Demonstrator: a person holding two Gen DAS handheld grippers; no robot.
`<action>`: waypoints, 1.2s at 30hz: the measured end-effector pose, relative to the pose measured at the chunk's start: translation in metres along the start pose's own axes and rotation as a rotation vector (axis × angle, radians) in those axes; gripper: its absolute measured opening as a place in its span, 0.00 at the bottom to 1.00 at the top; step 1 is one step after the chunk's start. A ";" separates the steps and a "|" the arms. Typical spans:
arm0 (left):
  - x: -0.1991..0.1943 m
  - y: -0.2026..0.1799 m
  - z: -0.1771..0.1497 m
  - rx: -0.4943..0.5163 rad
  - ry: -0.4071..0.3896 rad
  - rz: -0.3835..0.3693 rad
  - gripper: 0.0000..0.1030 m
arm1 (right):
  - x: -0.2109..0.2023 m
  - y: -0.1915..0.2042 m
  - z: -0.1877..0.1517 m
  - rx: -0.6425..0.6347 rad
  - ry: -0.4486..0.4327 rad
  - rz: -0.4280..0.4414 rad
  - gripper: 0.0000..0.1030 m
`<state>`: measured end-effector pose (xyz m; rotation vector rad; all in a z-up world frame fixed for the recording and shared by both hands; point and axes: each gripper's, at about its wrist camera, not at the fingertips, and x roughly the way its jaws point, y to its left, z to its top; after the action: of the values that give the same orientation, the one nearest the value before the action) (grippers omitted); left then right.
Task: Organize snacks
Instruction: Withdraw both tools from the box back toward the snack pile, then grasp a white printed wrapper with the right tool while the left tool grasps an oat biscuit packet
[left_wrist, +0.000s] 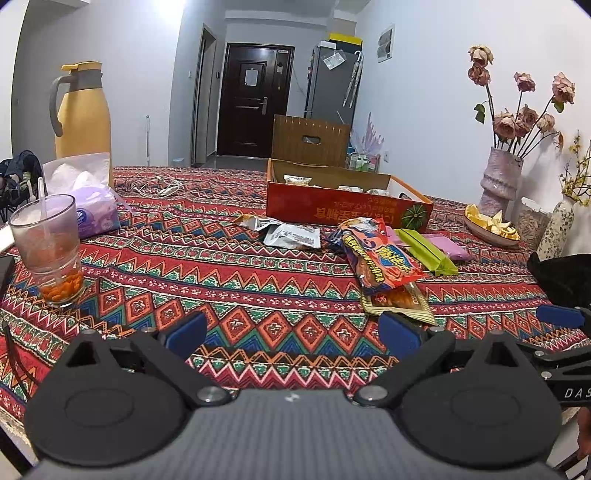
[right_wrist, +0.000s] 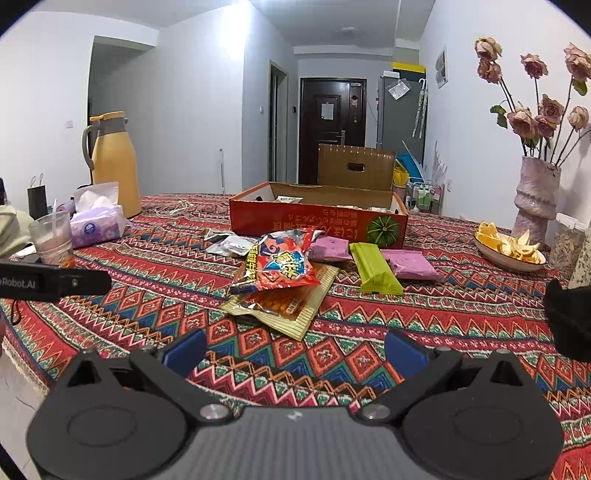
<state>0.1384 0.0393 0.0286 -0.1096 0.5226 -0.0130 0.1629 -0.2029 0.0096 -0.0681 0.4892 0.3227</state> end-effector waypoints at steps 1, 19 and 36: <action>0.002 0.001 0.001 -0.001 0.002 0.001 0.98 | 0.003 0.001 0.002 -0.004 0.000 0.003 1.00; 0.084 0.054 0.033 -0.053 0.045 0.071 0.98 | 0.141 0.029 0.092 -0.208 0.010 0.135 1.00; 0.159 0.098 0.081 -0.097 0.038 0.130 0.98 | 0.334 0.071 0.150 -0.441 0.389 0.484 0.79</action>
<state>0.3154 0.1390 0.0087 -0.1701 0.5672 0.1374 0.4866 -0.0186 -0.0150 -0.4515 0.8141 0.8993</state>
